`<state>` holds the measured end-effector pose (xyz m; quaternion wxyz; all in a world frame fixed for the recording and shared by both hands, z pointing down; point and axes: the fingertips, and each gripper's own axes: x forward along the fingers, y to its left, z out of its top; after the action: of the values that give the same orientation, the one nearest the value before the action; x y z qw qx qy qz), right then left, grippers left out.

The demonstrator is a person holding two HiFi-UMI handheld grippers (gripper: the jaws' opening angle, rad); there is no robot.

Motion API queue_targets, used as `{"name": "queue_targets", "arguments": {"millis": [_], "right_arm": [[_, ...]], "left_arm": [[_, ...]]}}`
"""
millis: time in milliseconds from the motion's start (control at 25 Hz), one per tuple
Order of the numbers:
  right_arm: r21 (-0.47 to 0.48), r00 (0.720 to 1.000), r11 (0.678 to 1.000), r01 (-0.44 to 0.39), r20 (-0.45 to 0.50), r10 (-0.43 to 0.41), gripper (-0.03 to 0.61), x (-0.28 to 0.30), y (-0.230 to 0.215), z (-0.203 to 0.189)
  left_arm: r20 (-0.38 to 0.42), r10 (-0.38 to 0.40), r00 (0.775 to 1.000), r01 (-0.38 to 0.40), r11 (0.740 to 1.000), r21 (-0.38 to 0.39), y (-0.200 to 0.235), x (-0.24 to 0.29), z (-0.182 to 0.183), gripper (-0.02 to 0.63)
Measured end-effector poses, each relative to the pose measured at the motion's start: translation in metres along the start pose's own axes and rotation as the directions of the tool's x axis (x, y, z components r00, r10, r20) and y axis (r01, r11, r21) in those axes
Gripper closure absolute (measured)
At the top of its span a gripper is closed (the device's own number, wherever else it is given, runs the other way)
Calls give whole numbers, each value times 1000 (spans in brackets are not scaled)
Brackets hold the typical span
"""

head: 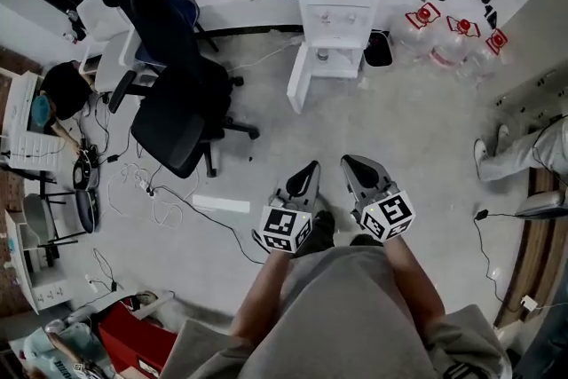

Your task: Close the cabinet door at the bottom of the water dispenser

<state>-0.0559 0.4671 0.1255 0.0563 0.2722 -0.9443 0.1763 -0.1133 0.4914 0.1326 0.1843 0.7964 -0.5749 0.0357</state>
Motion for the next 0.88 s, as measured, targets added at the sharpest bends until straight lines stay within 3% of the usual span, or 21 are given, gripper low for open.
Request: {"name": "queue_targets", "arguments": {"millis": [560,880], "right_arm": [[-4,998,998,60,-18,-60,566,75,-5,13],[22,996,996,84,-15,-84,566,105,-44,18]], "left_arm": [[-12,-50,999,49,998,-29,75,22,22,606],[-47,-69,997,67,997,-29,95,66,23,606]]}}
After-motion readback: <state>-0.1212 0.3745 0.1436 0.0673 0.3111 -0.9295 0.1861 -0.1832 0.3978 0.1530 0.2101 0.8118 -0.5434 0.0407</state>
